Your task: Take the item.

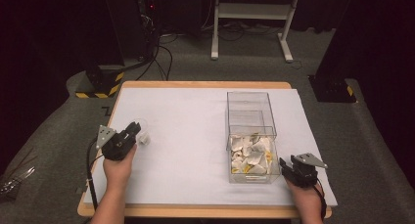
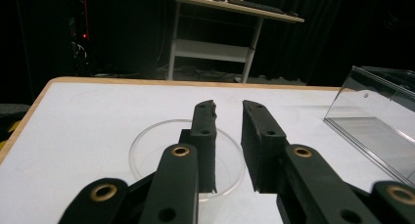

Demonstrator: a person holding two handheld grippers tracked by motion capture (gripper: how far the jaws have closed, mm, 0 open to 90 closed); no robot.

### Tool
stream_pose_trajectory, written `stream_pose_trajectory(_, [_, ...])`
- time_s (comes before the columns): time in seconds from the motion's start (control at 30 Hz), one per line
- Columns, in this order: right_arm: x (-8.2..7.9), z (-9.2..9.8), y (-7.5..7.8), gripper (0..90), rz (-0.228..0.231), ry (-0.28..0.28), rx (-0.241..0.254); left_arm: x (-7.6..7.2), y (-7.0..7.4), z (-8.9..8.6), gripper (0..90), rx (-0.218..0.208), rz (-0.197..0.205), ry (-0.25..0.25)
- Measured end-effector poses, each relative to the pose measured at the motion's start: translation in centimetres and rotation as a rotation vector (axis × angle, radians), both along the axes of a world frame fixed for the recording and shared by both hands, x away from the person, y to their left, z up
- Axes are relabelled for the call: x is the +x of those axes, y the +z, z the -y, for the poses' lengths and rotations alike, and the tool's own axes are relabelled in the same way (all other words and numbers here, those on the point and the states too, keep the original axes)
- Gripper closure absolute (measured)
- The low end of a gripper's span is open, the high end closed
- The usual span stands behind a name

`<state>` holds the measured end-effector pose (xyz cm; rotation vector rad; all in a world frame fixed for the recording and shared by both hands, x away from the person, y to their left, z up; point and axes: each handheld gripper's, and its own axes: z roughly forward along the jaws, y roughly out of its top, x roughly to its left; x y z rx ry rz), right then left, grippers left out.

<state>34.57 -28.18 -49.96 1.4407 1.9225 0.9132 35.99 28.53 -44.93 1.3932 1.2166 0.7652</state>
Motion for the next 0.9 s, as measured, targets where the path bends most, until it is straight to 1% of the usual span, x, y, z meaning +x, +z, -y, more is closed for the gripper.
stream_pose_trajectory(0.1, [0.0, 0.0, 0.0, 52.4, 0.001, 0.002, 0.0, -0.2, 0.0, 0.4, 74.3, 0.01, 0.0, -0.007])
stream_pose_trajectory(0.13, [0.0, 0.0, 0.0, 52.4, 0.001, 0.002, 0.001, -0.3, 0.0, 0.6, 74.3, 0.017, -0.002, -0.013])
stream_pose_trajectory(0.17, [0.0, 0.0, 0.0, 52.4, 0.0, 0.002, 0.003, -0.5, 0.0, 1.2, 73.5, 0.036, -0.005, -0.022])
stream_pose_trajectory(0.2, [0.0, 0.0, 0.0, 52.4, 0.001, 0.005, 0.002, -0.6, -0.1, 1.5, 73.1, 0.042, -0.006, -0.028])
stream_pose_trajectory(0.23, [0.0, 0.0, 0.0, 52.4, 0.001, 0.005, 0.002, -0.6, -0.1, 1.5, 72.8, 0.042, -0.006, -0.028])
stream_pose_trajectory(0.33, [0.0, 0.1, 0.0, 52.4, 0.002, 0.008, 0.004, -0.8, -0.2, 2.3, 72.0, 0.052, -0.009, -0.041])
stream_pose_trajectory(0.5, [0.0, 0.1, 0.0, 52.4, 0.002, 0.009, 0.007, -1.0, -0.4, 3.6, 71.5, 0.083, -0.018, -0.071])
stream_pose_trajectory(0.63, [0.0, 0.1, 0.0, 52.4, 0.002, 0.01, 0.01, -1.4, -0.8, 4.8, 69.8, 0.108, -0.031, -0.097])
stream_pose_trajectory(0.73, [0.0, 0.1, 0.0, 52.4, 0.004, 0.012, 0.013, -1.6, -1.2, 5.5, 67.3, 0.131, -0.042, -0.105])
stream_pose_trajectory(0.9, [-0.1, 0.1, 0.0, 52.3, 0.003, 0.013, 0.019, -1.8, -2.0, 6.2, 64.6, 0.153, -0.073, -0.123])
